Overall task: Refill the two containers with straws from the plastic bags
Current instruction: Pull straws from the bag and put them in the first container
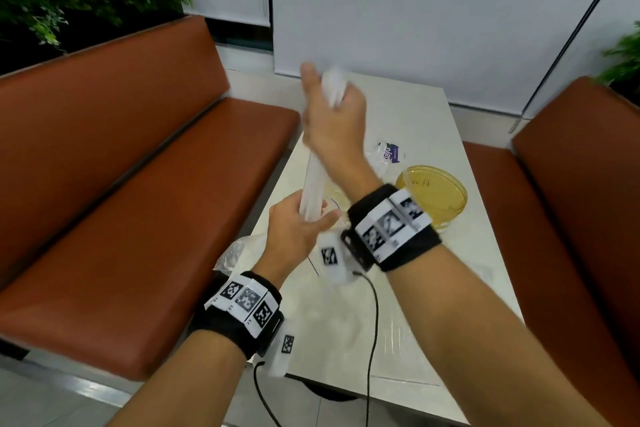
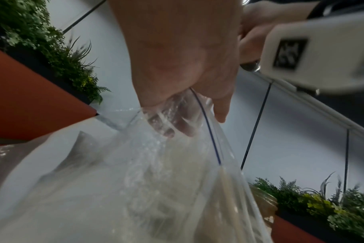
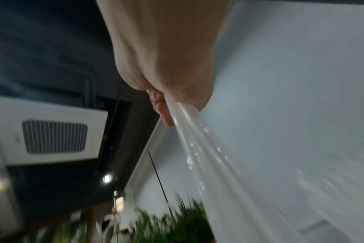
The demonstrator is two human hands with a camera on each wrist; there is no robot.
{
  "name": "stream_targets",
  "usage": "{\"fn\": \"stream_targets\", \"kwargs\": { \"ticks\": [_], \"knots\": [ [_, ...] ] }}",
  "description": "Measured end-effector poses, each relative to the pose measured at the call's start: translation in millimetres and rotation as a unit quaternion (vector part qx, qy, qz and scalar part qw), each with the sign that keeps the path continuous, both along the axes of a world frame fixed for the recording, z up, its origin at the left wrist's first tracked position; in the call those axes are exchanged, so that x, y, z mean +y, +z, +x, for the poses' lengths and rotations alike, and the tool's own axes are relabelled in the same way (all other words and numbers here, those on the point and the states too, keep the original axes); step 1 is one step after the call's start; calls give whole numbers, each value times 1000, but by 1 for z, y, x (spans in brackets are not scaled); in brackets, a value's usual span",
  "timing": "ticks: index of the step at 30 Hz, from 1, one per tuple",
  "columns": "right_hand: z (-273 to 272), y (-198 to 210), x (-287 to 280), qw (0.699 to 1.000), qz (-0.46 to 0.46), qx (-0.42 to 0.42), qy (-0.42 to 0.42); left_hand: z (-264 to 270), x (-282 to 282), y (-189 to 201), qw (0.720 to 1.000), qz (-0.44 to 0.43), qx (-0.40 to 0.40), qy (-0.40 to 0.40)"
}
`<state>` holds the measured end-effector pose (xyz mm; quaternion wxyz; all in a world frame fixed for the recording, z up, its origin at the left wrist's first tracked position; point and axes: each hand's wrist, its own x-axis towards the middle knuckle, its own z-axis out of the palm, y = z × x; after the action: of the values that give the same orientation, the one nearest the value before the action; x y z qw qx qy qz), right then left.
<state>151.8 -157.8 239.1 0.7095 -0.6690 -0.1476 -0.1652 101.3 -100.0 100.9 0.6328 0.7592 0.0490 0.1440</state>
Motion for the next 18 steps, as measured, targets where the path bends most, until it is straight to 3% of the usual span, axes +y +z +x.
{"fn": "stream_targets", "kwargs": {
  "ticks": [4, 7, 11, 18],
  "knots": [
    [19, 80, -27, 989, 82, -114, -39, 0, 10, -5, 999, 50, 0, 15],
    [51, 105, -44, 967, 118, -201, -100, 3, 16, -6, 998, 64, -1, 28],
    [86, 76, -44, 966, 87, -197, -146, 7, 21, -4, 997, 71, -9, 38],
    [126, -32, -37, 990, -9, -22, -142, 12, 30, 0, 996, 78, -8, 43]
  ]
}}
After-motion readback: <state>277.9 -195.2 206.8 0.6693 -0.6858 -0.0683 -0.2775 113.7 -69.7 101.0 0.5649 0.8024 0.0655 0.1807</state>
